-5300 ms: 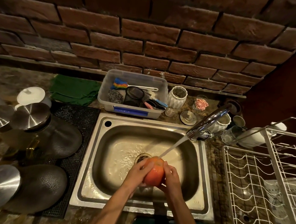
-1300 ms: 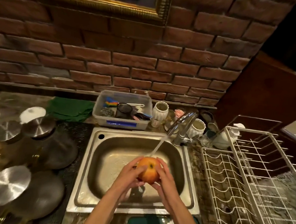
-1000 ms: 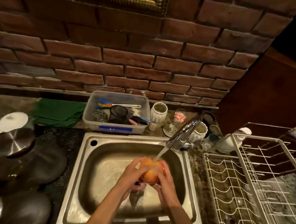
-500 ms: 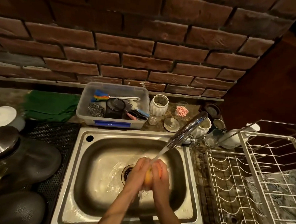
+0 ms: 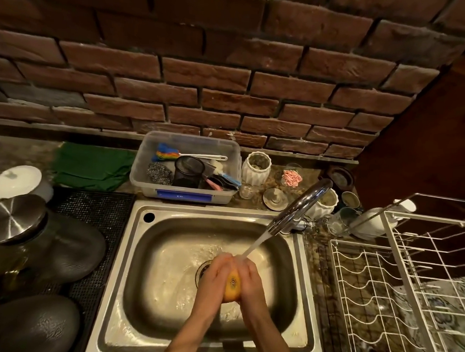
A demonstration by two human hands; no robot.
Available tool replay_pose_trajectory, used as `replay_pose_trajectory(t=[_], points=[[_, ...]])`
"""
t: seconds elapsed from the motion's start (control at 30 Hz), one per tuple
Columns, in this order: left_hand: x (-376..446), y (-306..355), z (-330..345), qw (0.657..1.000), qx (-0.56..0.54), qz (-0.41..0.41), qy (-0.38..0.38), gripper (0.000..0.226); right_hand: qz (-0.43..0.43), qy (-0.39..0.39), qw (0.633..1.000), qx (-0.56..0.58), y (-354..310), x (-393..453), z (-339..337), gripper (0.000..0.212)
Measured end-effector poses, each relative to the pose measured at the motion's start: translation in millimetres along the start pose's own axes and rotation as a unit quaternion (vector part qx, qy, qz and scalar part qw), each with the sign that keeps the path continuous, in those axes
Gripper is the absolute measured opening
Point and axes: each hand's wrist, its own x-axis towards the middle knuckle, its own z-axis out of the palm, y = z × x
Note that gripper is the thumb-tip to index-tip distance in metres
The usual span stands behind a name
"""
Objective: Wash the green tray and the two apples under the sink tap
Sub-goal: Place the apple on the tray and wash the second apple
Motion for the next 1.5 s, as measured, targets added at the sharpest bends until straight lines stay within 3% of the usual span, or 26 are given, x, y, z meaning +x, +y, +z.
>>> replay_pose_trajectory(t=[0.1,0.23,0.4,0.5,0.7,0.77,0.83,0.93,1.13,1.3,1.4,1.5], points=[[-0.4,6.1,4.5,1.000,-0.004,-0.015,0.014,0.022,-0.050,0.007,0.998,-0.042,2.1,-2.9,-3.4,0.023],[1.7,14.7,3.8,0.994,-0.081,-0.073,0.018,0.013,-0.098,-0.017,0.983,-0.155,-6.7,-9.7,-5.5,0.039],[6.5,14.7,3.3,0.988,-0.107,-0.109,0.010,0.020,-0.121,0.014,0.974,-0.189,-1.3,-15.3,-7.0,0.037],[9.3,5.4,8.1,0.996,-0.022,-0.070,0.050,0.020,-0.113,0.057,0.980,-0.152,8.4,-17.8,-1.1,0.025],[7.7,-12.2,9.5,0.992,0.122,0.040,0.018,0.027,0.027,0.090,0.995,0.036,-2.2,-6.4,0.8,0.023],[12.0,-14.3,6.3,0.986,0.159,0.052,-0.003,0.041,0.116,0.059,0.987,0.089,-5.6,-1.3,-5.4,0.038],[13.5,-12.6,1.8,0.976,0.195,0.094,-0.035,0.035,0.180,0.003,0.978,0.105,-8.1,0.8,-13.9,0.057],[14.7,-7.5,-5.9,0.960,0.238,0.132,-0.060,0.034,0.205,-0.067,0.969,0.119,-10.8,4.7,-26.4,0.064],[11.1,-8.1,6.3,0.983,0.168,0.052,0.060,0.067,0.158,-0.020,0.968,0.195,7.4,-3.2,-17.1,0.064],[6.6,-2.2,14.3,0.991,0.034,0.001,0.128,0.028,0.064,-0.022,0.976,0.205,18.3,-18.2,-11.1,0.060],[8.7,4.9,8.2,0.987,-0.091,-0.101,0.089,0.028,0.017,-0.024,0.989,0.143,26.6,-20.6,-14.6,0.059],[5.6,7.8,1.0,0.960,-0.205,-0.187,0.024,0.038,-0.053,-0.045,0.997,0.018,25.2,-20.7,-24.0,0.063]])
